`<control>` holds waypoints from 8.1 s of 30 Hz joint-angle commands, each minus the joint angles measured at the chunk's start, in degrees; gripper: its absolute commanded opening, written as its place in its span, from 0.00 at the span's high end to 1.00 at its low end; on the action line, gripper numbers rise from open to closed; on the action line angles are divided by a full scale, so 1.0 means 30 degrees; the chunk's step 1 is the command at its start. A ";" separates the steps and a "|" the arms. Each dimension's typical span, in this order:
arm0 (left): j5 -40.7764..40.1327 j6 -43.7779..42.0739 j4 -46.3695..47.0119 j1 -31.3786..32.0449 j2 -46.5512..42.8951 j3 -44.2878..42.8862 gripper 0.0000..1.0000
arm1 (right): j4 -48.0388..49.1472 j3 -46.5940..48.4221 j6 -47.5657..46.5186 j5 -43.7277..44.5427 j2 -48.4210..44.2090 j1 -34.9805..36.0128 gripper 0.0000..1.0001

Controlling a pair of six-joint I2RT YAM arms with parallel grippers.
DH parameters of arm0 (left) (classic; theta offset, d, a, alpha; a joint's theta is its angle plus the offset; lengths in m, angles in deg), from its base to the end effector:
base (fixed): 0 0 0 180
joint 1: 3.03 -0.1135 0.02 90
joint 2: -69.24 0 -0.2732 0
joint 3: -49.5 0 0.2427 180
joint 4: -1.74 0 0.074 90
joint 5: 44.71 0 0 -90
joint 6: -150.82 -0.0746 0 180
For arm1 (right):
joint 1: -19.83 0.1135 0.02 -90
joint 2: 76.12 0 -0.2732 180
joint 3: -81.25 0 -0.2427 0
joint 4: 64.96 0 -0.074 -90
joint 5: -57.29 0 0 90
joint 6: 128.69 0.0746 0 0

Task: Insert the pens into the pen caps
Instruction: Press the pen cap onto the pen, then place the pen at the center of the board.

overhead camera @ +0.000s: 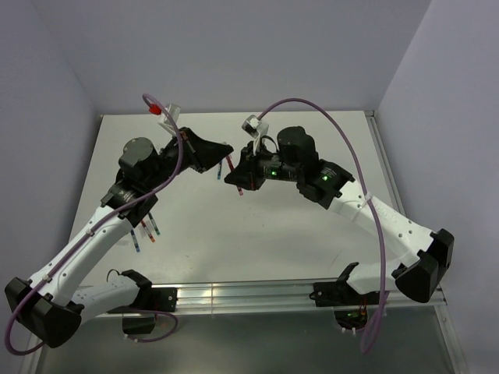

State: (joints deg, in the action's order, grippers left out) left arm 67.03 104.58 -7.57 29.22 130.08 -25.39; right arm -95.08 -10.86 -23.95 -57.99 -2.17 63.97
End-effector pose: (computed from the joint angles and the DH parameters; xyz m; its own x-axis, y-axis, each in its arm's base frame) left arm 0.2095 -0.1648 0.4228 -0.5083 -0.4389 -0.7409 0.6318 0.3946 -0.6672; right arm 0.2045 0.2428 0.3951 -0.4285 -0.0952 -0.8985 -0.8428 0.4007 0.3594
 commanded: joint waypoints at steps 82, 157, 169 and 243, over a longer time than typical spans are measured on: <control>-0.1154 0.1846 0.0677 0.5275 -0.0855 0.1880 1.00 | 0.1899 0.3395 0.1030 0.5852 -0.0216 -0.1265 1.00; -0.0388 0.0264 0.1265 0.4895 -0.0681 0.1590 1.00 | 0.2723 0.2631 0.1795 -0.1710 -0.0540 -0.5016 0.83; -0.2615 0.0323 0.0943 0.3987 0.0168 -0.0315 1.00 | 0.1873 0.2865 0.0946 -0.2414 -0.0042 -0.4578 0.70; -1.3868 -0.6709 -1.2300 -0.2488 2.1088 -1.5434 0.75 | -0.3547 0.1781 -0.1311 0.7752 -0.2737 -0.3170 0.43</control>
State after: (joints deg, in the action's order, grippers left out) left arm 24.69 84.87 -47.42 22.01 194.04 -71.27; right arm -107.65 -5.31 -27.67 -35.45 -8.55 54.57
